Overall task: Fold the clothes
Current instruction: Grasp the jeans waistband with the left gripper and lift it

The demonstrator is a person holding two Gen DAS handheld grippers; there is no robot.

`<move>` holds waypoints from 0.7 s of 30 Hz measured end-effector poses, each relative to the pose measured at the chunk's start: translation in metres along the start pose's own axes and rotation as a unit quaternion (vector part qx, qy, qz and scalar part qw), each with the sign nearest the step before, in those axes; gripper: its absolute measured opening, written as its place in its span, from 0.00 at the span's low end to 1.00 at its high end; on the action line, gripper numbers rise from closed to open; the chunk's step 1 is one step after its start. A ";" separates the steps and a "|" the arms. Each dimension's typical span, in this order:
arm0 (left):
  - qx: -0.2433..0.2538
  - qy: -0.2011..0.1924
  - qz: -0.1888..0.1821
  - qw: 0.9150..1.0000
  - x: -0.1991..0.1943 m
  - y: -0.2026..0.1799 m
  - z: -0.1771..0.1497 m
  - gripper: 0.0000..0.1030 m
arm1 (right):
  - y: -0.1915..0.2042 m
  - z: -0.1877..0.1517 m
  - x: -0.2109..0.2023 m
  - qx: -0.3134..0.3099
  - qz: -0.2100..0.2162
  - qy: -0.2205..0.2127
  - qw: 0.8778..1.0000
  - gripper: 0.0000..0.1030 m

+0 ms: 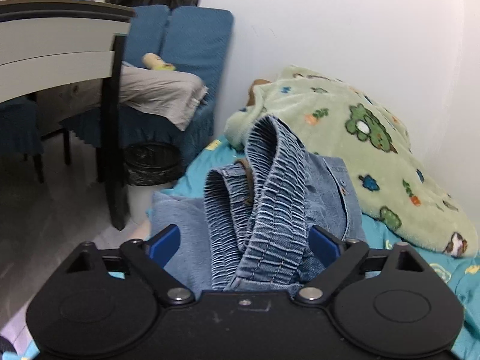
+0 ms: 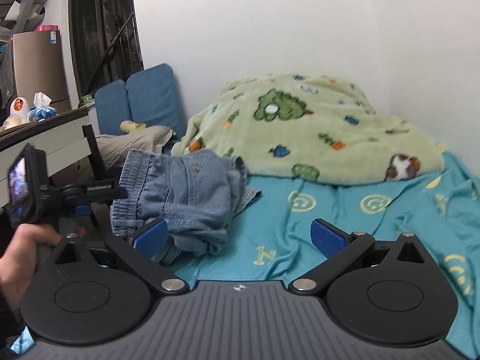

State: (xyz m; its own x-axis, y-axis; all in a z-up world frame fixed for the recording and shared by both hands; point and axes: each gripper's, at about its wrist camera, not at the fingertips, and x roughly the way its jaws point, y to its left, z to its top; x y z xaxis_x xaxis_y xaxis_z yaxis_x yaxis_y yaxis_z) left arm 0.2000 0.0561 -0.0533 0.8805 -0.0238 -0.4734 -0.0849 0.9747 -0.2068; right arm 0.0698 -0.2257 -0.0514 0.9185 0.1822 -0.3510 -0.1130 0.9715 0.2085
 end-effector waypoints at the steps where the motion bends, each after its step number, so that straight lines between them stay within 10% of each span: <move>1: 0.002 0.001 -0.009 1.000 0.003 0.000 -0.001 0.80 | -0.001 -0.001 0.004 0.000 0.002 0.003 1.000 1.00; 5: -0.010 0.008 -0.048 0.999 0.012 -0.001 -0.007 0.74 | -0.015 -0.004 0.017 0.053 0.009 0.018 0.998 1.00; 13: -0.001 -0.027 -0.075 0.997 -0.012 -0.025 -0.019 0.14 | -0.026 -0.005 0.019 0.094 0.012 0.001 0.996 1.00; 21: 0.052 -0.071 -0.161 0.983 -0.085 -0.069 -0.034 0.05 | -0.036 0.004 0.001 0.100 -0.007 -0.046 0.994 1.00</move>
State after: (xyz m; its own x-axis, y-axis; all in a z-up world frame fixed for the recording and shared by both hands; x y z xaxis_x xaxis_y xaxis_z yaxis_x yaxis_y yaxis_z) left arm 0.1151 -0.0164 -0.0283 0.9105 -0.3108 -0.2726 0.2503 0.9393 -0.2347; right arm 0.0761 -0.2615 -0.0561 0.9509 0.1460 -0.2729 -0.0314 0.9227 0.3842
